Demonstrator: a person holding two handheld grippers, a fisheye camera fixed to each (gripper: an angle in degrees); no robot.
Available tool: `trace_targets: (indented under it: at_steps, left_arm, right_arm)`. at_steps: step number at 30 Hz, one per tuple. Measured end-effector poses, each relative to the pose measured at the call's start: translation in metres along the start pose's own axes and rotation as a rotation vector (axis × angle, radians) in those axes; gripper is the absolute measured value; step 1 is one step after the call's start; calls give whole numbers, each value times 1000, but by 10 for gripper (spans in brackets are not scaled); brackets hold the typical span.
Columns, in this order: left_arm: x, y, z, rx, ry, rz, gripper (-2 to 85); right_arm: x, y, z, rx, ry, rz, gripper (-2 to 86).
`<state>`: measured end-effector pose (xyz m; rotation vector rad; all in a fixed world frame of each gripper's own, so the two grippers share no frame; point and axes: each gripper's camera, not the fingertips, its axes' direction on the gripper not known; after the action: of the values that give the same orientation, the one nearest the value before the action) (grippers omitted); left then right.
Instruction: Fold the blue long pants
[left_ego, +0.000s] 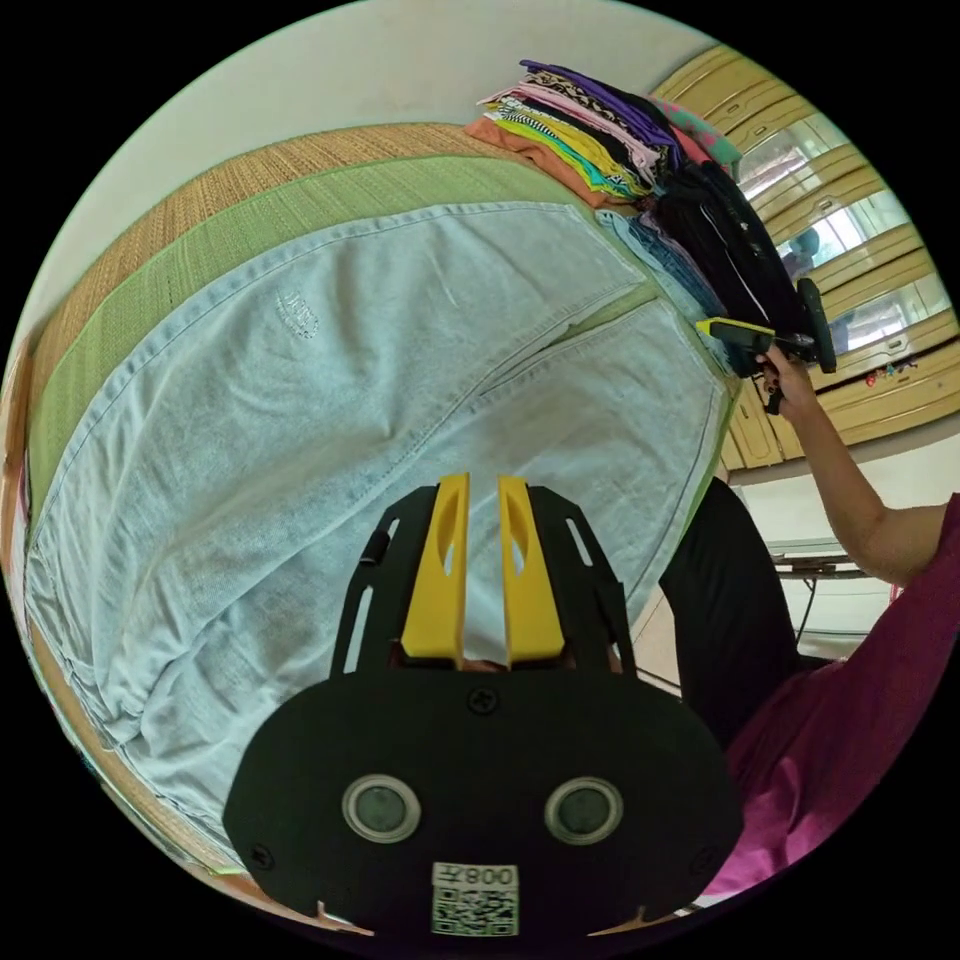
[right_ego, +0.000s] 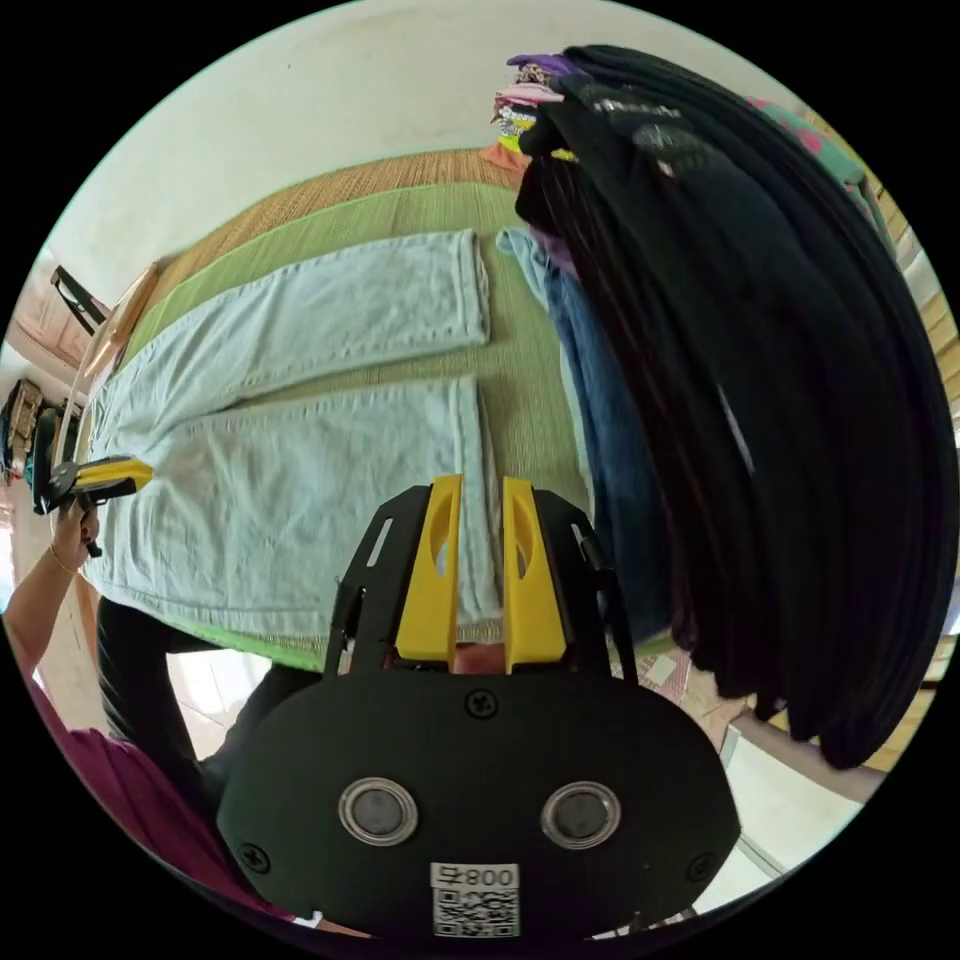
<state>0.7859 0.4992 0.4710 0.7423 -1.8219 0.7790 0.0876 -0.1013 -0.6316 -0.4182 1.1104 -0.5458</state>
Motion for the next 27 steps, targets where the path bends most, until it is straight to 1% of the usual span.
trace_targets:
  at_steps: [2,4,5,8,11,13,15,17,19,21,24,27]
  left_arm:
    - [1,1,13,-40,2,-1,46]
    - [-1,3,18,-33,-25,-25,33]
    - [-1,3,19,-35,-23,-31,30]
    - [-1,7,23,-47,-43,-23,15]
    - [-2,10,27,-66,-47,-22,8]
    - [-3,16,30,-65,-9,-16,6]
    - [-4,22,35,-68,-10,-5,6]
    - [-9,30,39,-60,-9,-8,8]
    - [-20,40,39,-54,23,-33,11]
    - [-26,50,33,-20,38,-40,14]
    - [-40,65,23,44,47,-49,18]
    - [-65,74,15,101,24,-99,17]
  right_arm:
    - [2,39,10,-62,-1,23,80]
    - [5,60,20,-100,25,42,79]
    - [7,69,22,-83,16,51,75]
    - [16,71,23,-87,-47,64,47]
    - [21,71,21,-104,-60,56,33]
    - [26,76,14,-92,-51,61,30]
    - [34,81,13,-94,-74,80,32]
    - [43,85,33,-126,-118,92,34]
    - [53,84,31,-107,-181,140,26]
    - [58,83,23,-71,-188,167,15]
    - [47,75,6,-12,-146,150,5]
    - [21,45,2,65,-195,83,1]
